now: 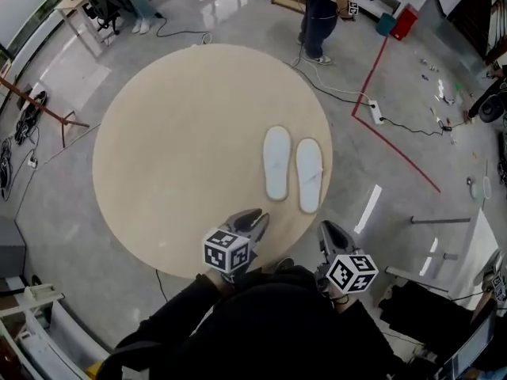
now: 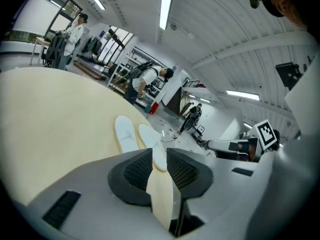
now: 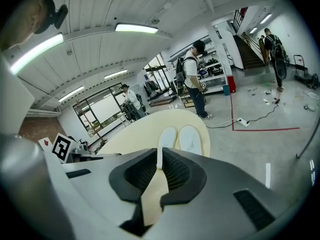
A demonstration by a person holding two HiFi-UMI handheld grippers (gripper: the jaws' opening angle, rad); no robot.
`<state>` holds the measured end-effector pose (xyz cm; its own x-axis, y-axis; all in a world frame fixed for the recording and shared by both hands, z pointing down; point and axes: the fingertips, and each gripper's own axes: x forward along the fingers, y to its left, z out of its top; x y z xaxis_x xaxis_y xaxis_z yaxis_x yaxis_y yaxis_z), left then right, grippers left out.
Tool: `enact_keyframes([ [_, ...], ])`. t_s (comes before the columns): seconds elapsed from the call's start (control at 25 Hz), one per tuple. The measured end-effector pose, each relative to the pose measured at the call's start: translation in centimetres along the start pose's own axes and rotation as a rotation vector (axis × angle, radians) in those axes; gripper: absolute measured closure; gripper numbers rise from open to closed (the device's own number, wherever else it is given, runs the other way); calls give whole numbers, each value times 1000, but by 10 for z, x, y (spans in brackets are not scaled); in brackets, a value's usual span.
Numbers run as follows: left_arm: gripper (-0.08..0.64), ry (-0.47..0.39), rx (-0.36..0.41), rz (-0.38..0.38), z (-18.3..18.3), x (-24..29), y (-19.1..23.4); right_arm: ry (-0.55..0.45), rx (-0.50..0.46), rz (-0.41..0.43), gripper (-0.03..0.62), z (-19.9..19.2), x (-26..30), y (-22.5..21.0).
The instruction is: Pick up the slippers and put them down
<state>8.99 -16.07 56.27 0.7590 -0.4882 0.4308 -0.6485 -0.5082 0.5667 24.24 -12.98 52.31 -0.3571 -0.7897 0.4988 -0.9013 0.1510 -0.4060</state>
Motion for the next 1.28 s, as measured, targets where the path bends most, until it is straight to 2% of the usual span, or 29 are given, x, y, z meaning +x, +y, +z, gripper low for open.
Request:
enact_keyframes([
  [0.24,374,103,-45,89,-2,36,41,81,84,-44,559,-17,40,-45],
  [0.44,327,203,-27,229,-9,74,76,179,138,-63,405,-40,85,-85],
  [0.64,301,294,-18,333,-25,115,93,258,113,-141,335,-62,115,-130],
  [0.96,270,324,-75,420,-43,136,101,316,126,-154,314,-82,139,-154],
  [1.08,270,345,-84,427,-49,145,100,337,144,-148,307,-89,144,-162],
  [1.28,272,393,-59,462,-56,150,103,374,175,-127,307,-99,150,-163],
])
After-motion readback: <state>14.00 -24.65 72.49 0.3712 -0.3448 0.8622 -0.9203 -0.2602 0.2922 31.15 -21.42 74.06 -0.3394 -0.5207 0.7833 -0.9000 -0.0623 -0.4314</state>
